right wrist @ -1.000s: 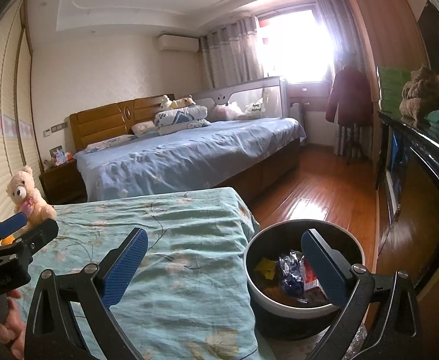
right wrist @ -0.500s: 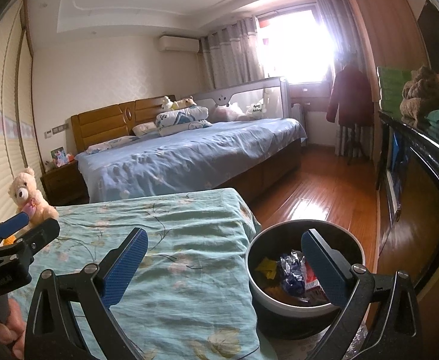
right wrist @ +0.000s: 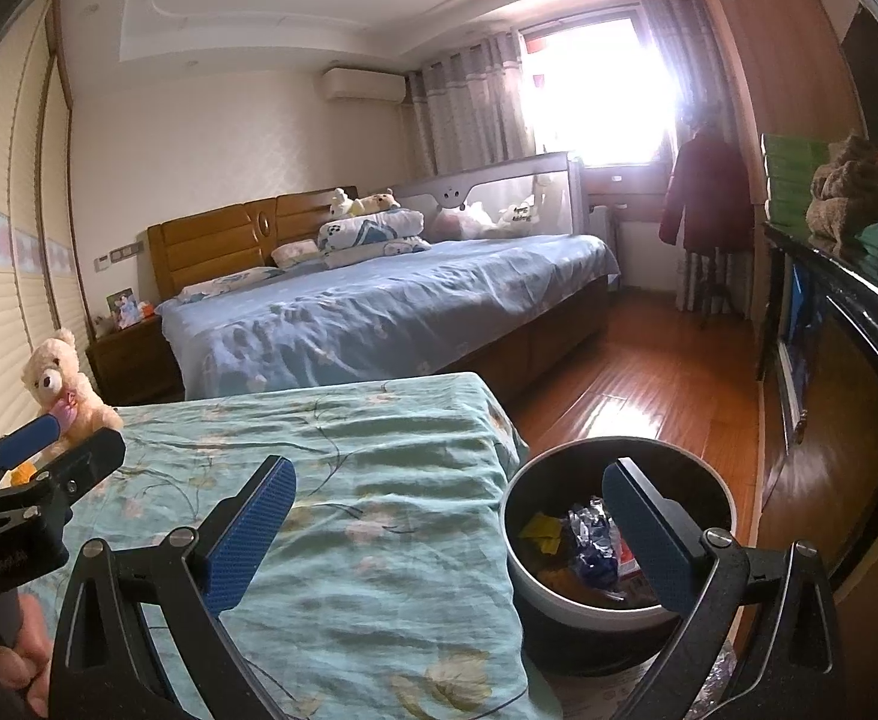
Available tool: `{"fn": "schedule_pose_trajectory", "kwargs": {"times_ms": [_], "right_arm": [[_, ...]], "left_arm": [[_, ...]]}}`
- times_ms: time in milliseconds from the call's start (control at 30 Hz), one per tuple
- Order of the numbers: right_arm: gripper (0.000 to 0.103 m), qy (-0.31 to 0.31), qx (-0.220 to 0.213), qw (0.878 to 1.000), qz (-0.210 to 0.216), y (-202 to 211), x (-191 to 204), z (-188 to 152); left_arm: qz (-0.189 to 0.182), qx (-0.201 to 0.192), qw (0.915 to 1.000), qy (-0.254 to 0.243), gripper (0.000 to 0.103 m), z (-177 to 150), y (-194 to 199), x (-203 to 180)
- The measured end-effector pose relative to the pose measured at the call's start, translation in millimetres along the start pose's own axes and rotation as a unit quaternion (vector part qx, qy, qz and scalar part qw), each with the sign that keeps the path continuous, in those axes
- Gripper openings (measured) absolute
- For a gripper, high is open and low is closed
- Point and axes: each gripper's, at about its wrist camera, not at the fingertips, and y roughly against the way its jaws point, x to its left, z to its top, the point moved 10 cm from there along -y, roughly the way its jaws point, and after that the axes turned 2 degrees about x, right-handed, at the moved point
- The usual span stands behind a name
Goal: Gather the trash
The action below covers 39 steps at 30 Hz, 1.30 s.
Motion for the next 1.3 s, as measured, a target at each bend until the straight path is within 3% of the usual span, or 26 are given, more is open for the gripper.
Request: {"fn": "schedule_pose_trajectory", "kwargs": {"times_ms": [1300], "right_arm": [[0.103,-0.004,-0.005,1.000,0.006,3.8,1.5,6.0]], "left_arm": [[-0.011,0.005,0.9999,-0.005,0.102,3.3,0.3,0.4]]}}
